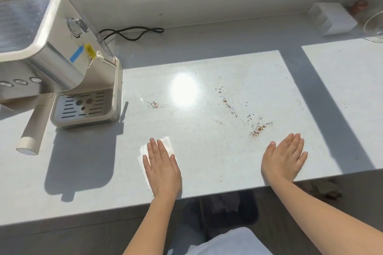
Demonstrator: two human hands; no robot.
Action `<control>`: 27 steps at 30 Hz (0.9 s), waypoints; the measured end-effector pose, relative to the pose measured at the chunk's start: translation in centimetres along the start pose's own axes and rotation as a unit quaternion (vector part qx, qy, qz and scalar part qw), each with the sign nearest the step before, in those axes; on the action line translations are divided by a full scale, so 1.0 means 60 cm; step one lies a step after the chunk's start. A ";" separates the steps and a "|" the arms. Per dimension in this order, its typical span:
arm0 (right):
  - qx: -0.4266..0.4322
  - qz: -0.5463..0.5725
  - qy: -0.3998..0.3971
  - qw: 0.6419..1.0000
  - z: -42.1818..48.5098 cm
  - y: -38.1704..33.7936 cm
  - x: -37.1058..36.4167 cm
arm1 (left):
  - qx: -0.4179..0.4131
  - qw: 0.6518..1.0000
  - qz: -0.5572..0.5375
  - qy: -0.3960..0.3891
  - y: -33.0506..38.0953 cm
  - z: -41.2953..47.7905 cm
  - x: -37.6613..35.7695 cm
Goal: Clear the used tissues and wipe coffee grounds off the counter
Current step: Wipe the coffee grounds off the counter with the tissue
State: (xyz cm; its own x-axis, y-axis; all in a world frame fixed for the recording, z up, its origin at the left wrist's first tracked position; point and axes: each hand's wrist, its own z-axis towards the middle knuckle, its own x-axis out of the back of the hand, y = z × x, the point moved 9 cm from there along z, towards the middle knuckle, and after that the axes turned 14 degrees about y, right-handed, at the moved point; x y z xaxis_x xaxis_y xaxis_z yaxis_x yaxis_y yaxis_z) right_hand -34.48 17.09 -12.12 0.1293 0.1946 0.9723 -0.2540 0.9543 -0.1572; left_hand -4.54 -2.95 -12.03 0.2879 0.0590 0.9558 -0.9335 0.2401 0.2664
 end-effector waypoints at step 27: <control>0.004 -0.021 0.005 1.000 0.000 -0.007 0.006 | -0.103 0.994 0.020 -0.010 0.046 0.383 -0.058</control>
State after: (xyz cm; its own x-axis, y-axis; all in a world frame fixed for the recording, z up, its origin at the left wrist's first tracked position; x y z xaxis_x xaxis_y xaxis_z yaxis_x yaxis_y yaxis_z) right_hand -34.33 16.73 -11.68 0.1500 0.1562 0.9763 -0.2549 0.9602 -0.1145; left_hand -13.04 -24.78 -11.78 0.2448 0.0530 0.9681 -0.8802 0.4309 0.1990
